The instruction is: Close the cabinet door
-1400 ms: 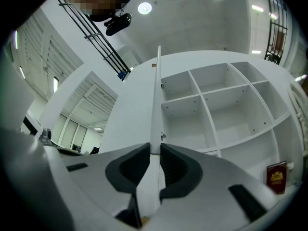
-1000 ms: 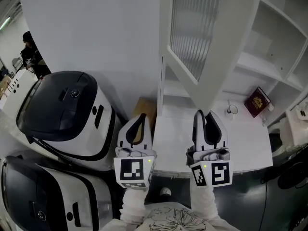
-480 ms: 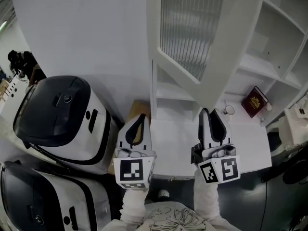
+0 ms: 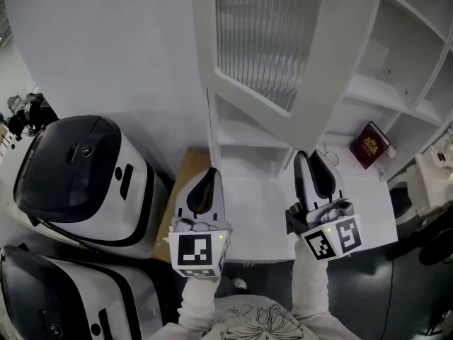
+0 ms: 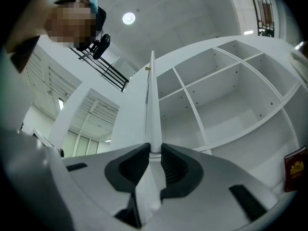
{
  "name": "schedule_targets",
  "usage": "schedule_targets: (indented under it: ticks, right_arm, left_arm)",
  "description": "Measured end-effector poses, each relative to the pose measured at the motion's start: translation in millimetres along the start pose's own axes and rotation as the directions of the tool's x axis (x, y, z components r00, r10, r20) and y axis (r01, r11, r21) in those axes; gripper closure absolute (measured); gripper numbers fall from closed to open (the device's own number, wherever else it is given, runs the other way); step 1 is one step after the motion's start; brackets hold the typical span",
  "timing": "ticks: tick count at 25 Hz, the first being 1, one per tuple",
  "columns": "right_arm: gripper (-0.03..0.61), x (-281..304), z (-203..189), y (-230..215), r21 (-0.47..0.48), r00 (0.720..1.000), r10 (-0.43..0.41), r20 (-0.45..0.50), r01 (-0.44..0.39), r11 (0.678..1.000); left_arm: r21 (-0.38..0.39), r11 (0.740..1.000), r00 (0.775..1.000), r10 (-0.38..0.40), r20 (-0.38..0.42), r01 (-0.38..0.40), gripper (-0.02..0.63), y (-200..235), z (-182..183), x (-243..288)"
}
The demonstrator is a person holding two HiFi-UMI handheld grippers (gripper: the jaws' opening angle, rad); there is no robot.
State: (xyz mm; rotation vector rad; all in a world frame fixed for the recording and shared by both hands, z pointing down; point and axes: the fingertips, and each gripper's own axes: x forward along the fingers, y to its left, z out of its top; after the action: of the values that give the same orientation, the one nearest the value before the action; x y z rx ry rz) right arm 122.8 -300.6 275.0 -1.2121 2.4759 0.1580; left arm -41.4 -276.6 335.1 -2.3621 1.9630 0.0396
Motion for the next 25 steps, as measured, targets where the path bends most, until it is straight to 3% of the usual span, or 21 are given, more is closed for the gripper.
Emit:
schedule_targets:
  ticks: [25]
  right_arm:
    - [0.494,26.8,-8.5,-63.4,0.062,0.999,0.04,-0.029,-0.038,0.997]
  left_arm:
    - [0.011,0.992,0.992,-0.127,0.002,0.127,0.609,-27.2,6.2,84.1]
